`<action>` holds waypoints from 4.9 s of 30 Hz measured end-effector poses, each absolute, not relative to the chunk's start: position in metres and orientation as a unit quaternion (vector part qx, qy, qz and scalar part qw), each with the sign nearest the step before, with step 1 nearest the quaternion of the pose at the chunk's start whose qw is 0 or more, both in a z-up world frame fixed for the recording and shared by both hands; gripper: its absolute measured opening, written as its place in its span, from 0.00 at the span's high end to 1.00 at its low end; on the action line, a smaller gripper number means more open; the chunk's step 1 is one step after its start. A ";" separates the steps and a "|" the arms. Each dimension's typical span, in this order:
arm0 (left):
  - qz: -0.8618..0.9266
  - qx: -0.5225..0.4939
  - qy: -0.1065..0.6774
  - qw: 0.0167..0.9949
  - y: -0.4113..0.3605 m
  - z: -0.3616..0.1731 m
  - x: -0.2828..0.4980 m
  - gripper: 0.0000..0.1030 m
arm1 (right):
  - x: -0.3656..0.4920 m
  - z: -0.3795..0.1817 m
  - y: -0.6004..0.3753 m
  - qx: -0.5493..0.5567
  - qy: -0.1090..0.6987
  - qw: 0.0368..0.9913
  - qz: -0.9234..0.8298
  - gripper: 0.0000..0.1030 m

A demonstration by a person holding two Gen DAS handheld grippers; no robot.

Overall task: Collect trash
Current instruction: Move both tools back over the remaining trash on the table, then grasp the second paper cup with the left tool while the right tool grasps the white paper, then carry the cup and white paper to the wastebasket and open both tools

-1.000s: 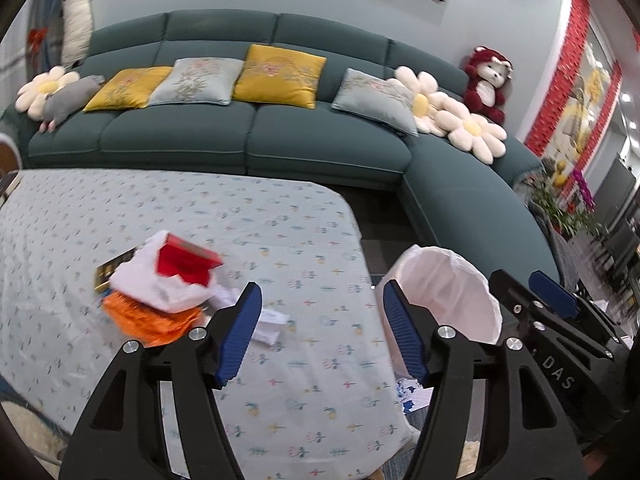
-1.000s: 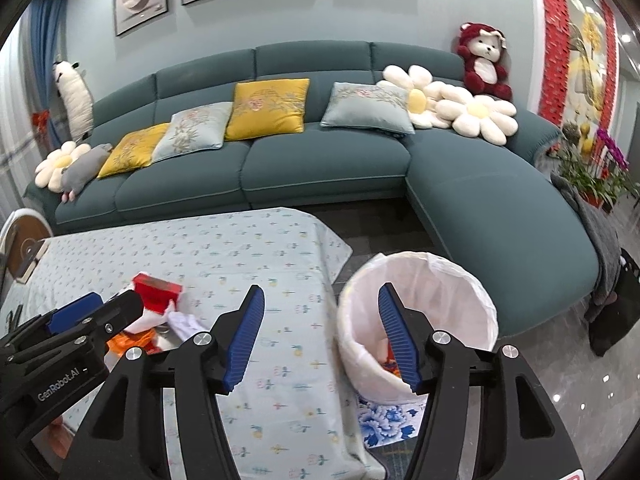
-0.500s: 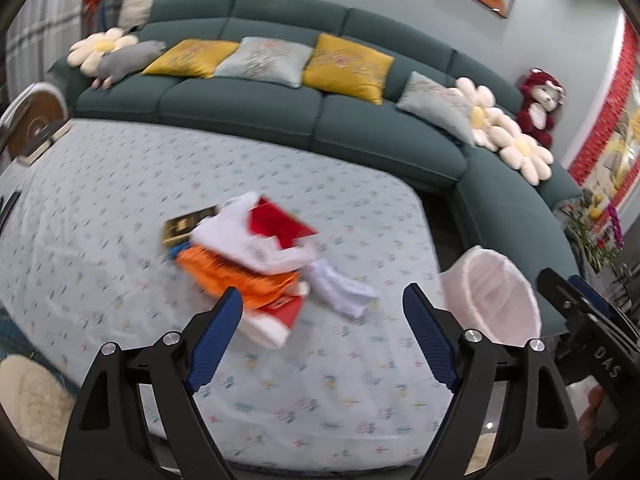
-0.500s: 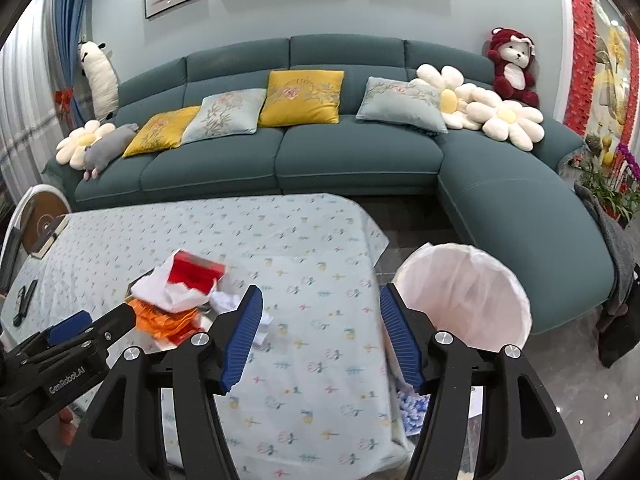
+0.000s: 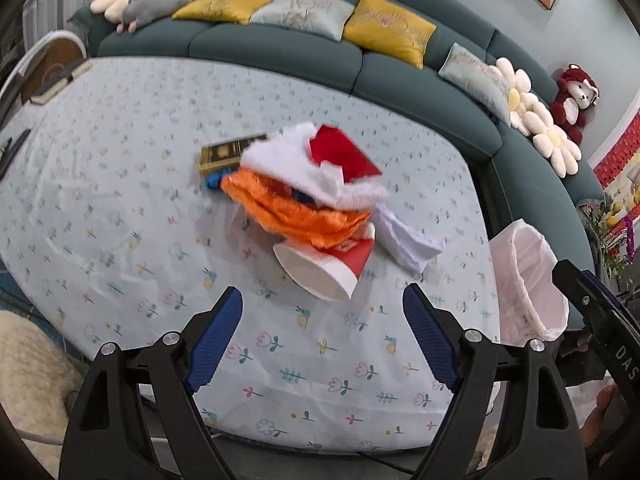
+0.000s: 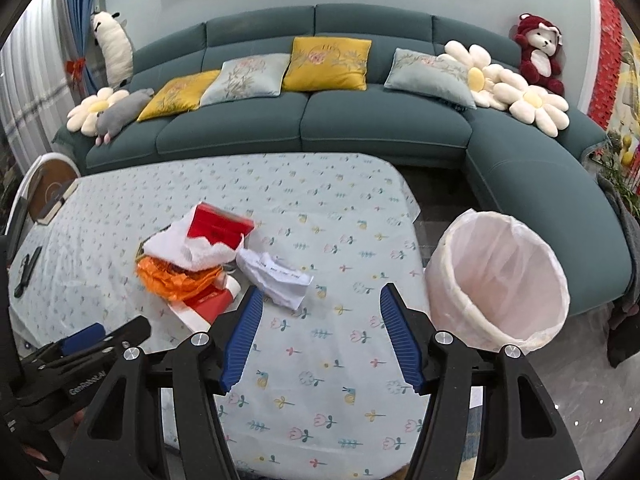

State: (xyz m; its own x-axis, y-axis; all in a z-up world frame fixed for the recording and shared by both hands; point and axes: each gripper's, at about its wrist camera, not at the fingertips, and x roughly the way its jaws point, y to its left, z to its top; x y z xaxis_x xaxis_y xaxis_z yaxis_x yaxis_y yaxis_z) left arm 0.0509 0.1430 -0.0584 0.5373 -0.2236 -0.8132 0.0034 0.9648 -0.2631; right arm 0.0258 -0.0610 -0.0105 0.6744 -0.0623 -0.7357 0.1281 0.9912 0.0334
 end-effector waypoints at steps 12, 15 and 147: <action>-0.084 -0.122 0.519 0.842 0.117 -0.107 0.087 0.41 | 0.052 -0.049 -0.070 0.056 0.440 0.894 -0.061 0.43; -0.084 -0.117 0.530 0.836 0.112 -0.119 0.098 0.48 | 0.059 -0.057 -0.072 0.059 0.448 0.890 -0.062 0.43; -0.355 0.048 0.455 0.815 -0.225 -0.036 0.077 0.77 | 0.011 -0.072 -0.351 0.223 0.369 0.889 -0.153 0.86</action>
